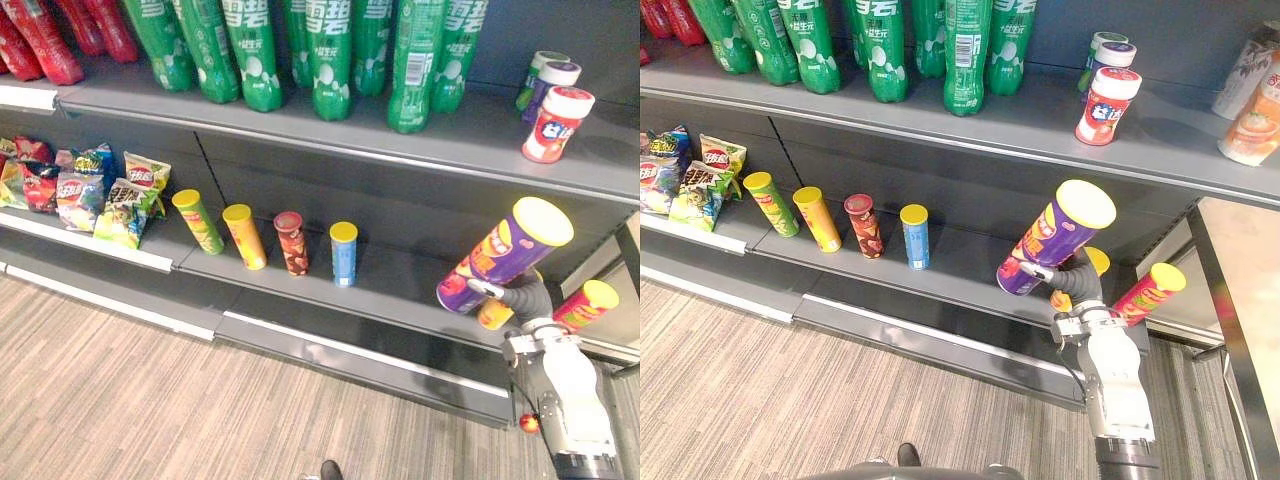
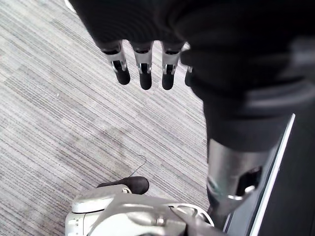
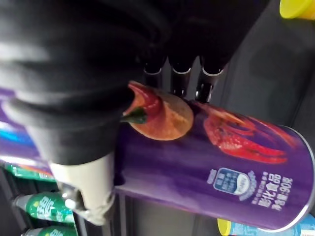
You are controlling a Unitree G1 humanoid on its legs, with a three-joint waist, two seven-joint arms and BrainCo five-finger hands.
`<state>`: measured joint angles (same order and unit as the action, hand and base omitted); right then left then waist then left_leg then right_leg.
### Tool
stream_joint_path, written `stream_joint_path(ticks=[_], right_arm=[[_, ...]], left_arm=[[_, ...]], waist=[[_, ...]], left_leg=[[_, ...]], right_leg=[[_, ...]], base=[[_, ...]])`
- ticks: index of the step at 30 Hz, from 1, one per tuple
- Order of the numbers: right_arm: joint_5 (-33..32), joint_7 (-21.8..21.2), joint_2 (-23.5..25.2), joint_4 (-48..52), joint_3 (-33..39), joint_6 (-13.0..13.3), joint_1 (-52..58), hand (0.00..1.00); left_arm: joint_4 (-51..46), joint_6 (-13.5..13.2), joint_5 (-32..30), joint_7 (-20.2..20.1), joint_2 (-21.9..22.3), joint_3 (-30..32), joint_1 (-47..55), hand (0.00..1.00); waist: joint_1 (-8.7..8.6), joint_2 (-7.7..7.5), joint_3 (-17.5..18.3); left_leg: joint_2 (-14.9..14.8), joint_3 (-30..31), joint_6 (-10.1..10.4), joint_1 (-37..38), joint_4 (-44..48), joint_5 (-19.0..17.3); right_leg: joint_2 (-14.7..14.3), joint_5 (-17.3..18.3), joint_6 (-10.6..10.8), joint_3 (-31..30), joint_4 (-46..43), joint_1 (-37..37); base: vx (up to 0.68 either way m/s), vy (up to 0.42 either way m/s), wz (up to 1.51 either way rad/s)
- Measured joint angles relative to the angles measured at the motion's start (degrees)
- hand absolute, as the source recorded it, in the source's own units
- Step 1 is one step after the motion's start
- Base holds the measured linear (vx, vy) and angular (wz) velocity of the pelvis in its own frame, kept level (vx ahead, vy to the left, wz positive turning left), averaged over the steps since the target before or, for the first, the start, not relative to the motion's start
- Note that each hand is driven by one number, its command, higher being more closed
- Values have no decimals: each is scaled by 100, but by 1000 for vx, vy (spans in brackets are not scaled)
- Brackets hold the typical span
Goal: Put the gum and the chips on the shelf.
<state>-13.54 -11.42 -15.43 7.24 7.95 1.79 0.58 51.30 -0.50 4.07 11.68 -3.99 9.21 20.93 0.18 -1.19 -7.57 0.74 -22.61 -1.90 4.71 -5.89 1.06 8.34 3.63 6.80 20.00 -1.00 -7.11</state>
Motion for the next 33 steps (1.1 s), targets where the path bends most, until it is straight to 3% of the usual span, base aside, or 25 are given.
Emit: stream_joint_path(ticks=[2,3,4,7,11,13,17,22,24,33], right_arm=[[0,-67,-2,172,-140,4,-4,100],[9,-370,-45,427,-814,9,-342,100],[21,-422,-45,432,-942,9,-427,100],[201,-415,-33,431,-1136,7,-615,100],[659,-209,-23,85,-1642,36,-1715,100],[902,-27,-20,-361,-1865,29,-2140,100],[1200,457,17,-1226,-2008,77,-2572,100],[1470,1093,-7,-2013,-1967,221,-3222,100],[1725,1472,-76,-2388,-1948,404,-3651,100],[2040,2795,-454,-3196,-1886,492,-4288,100]], left_arm=[[-70,-1,-42,-66,-27,-110,2,0],[-274,-19,-42,-169,-144,-362,-119,0],[-373,-27,-38,-206,-204,-456,-172,0],[-497,-63,-28,-291,-259,-583,-317,0],[-944,-221,36,-295,-360,-853,-640,0],[-1075,-300,48,-248,-375,-1003,-786,0],[-1319,-442,244,116,-378,-1178,-827,0],[-1747,-612,240,464,-377,-1320,-908,0],[-1941,-677,228,605,-348,-1436,-1024,0],[-2124,-715,240,634,-307,-1863,-1229,0]], waist=[[-5,-1,-11],[7,-18,-161],[27,-21,-174],[162,-12,-287],[165,54,-721],[276,139,-972],[482,236,-1142],[516,353,-1515],[520,478,-1708],[720,763,-1953]], left_leg=[[-7,1,11,-38,0,-7],[-27,5,1,-136,1,13],[-29,5,5,-194,2,24],[-24,25,-49,-243,24,93],[-56,168,-39,-645,38,263],[-60,245,-41,-702,38,279],[-60,318,-92,-947,41,397],[-44,469,-58,-1080,42,465],[-34,564,-88,-1240,43,551],[36,794,-83,-1574,42,700]], right_leg=[[-6,-7,-12,-1,-1,35],[-24,-31,-46,-6,-18,125],[-24,-38,-55,-6,-32,188],[-20,-61,-68,36,-66,201],[-20,-75,-108,186,-239,618],[-24,-82,-119,235,-266,667],[-14,-79,-123,339,-331,892],[42,-28,-187,485,-531,1035],[93,20,-196,574,-713,1226],[329,361,-241,789,-1409,1719]], base=[[0,0,0],[0,0,0],[-6,8,5],[25,7,7],[-53,1,19],[-53,-3,17],[15,-16,13],[6,-19,15],[-3,-17,19],[13,-26,17]])
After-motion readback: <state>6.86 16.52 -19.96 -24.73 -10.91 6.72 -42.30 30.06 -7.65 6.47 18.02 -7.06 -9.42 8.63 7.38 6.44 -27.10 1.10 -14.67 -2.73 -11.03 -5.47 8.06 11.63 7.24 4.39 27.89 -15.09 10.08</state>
